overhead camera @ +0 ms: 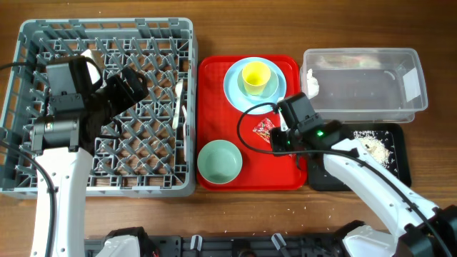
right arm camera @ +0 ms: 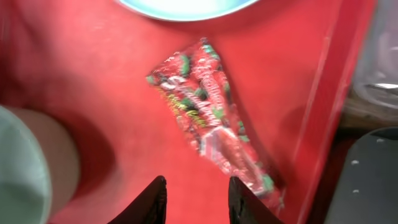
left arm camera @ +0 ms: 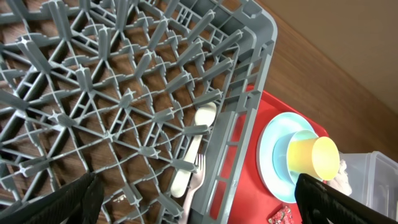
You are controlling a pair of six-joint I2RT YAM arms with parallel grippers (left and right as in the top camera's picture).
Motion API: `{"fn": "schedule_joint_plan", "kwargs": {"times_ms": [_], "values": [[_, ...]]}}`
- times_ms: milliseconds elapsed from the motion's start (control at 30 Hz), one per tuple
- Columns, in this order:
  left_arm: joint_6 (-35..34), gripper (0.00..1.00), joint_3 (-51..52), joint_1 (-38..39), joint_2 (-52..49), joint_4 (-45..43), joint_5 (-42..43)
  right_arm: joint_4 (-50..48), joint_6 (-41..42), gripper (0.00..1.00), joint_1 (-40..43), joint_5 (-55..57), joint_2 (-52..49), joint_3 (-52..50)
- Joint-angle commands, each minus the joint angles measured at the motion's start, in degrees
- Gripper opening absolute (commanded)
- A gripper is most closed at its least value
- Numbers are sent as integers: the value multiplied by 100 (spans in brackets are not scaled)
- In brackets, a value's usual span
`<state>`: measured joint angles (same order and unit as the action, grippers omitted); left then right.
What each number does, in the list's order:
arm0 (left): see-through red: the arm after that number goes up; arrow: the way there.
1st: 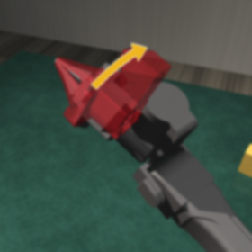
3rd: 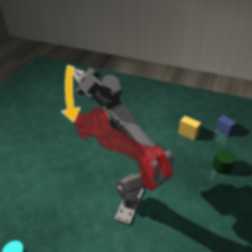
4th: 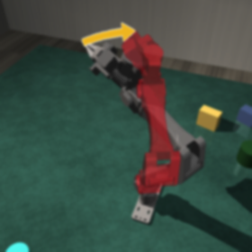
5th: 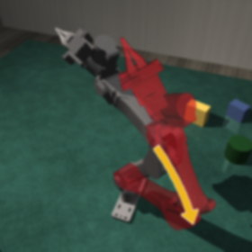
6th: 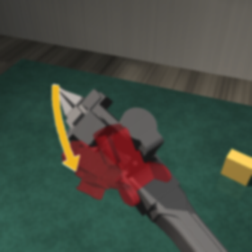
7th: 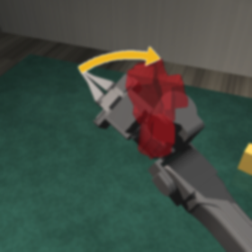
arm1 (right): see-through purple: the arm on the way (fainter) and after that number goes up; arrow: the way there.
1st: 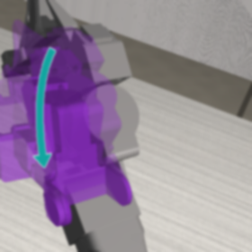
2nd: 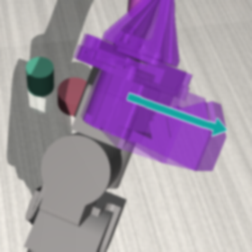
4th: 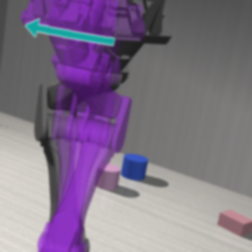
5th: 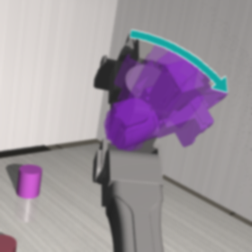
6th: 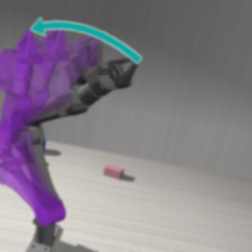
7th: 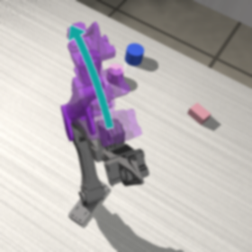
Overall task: Sort waste into correct bins and load items into the dishwasher rack
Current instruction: 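Move the right gripper to the red candy wrapper and grasp it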
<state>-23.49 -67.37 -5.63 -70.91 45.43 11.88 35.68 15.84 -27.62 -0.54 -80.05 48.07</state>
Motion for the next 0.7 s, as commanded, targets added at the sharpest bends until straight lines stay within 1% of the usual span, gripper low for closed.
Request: {"fn": "schedule_joint_plan", "kwargs": {"times_ms": [0,200,333,533,667], "values": [[-61,100,-72,-17,31,-11,28,-260,81,33,-17,531,-44,-192],[-61,100,-72,-17,31,-11,28,-619,74,32,-17,531,-258,-269],[-61,100,-72,-17,31,-11,28,-802,66,32,-17,752,-739,-267],[-61,100,-72,-17,31,-11,28,-999,68,31,-17,763,-1486,-267],[-61,100,-72,-17,31,-11,28,-1062,68,23,-17,509,-1556,-264]]}}
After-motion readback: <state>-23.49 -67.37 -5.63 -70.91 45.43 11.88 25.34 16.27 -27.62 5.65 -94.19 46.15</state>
